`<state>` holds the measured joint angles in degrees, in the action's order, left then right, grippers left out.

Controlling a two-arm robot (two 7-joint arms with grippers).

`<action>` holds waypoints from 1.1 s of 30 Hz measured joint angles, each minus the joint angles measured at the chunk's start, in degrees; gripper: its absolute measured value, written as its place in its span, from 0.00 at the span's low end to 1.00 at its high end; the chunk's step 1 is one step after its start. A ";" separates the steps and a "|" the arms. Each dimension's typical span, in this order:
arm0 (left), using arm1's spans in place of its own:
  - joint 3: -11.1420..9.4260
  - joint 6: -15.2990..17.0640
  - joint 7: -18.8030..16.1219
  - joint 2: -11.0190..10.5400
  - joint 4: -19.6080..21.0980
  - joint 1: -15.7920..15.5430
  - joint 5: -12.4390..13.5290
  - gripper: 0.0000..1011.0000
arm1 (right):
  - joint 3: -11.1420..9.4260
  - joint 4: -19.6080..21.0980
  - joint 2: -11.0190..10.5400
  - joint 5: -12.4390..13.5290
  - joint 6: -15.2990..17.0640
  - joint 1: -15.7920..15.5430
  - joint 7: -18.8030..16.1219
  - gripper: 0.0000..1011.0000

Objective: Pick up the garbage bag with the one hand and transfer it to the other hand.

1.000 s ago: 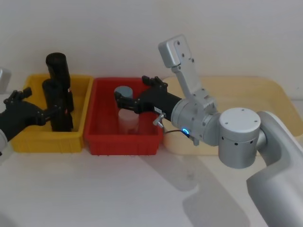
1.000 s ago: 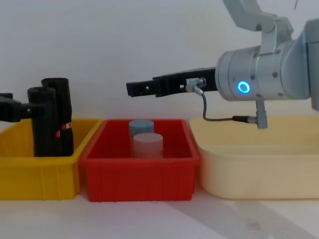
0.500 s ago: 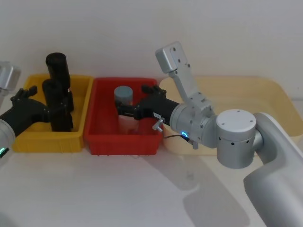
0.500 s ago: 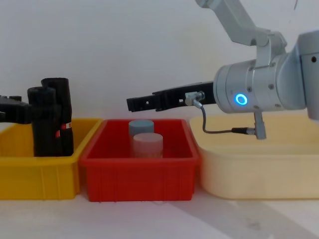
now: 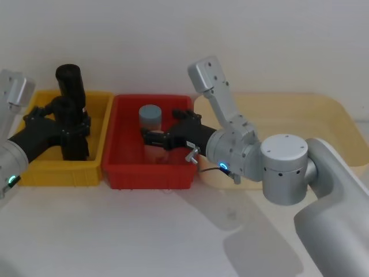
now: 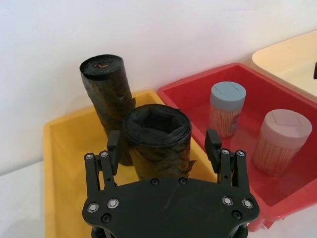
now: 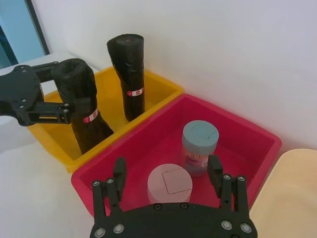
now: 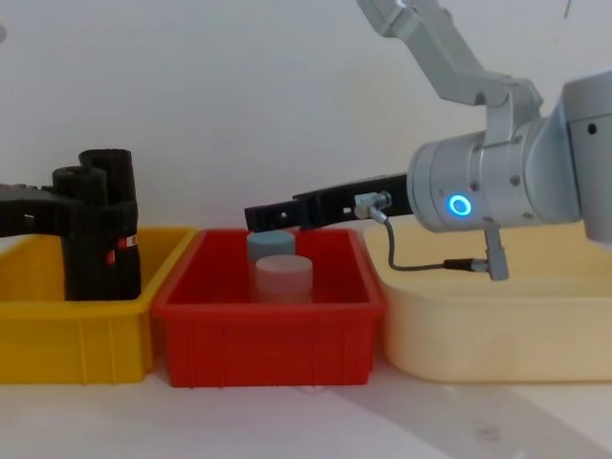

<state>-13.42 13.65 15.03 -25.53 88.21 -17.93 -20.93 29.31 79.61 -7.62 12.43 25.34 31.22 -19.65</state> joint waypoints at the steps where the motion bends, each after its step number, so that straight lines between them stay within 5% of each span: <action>1: -0.04 -0.01 0.05 0.06 -0.09 -0.08 0.02 0.99 | 0.03 -0.16 0.05 0.00 0.01 0.06 -0.06 0.99; 33: -0.56 -0.14 0.81 0.92 -1.47 -1.33 0.32 0.99 | 2.03 -11.27 2.27 -2.15 -0.05 4.86 -2.03 0.99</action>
<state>-13.98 13.51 15.85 -24.60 86.74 -19.26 -20.61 31.34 68.34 -5.35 10.28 25.30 36.08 -21.69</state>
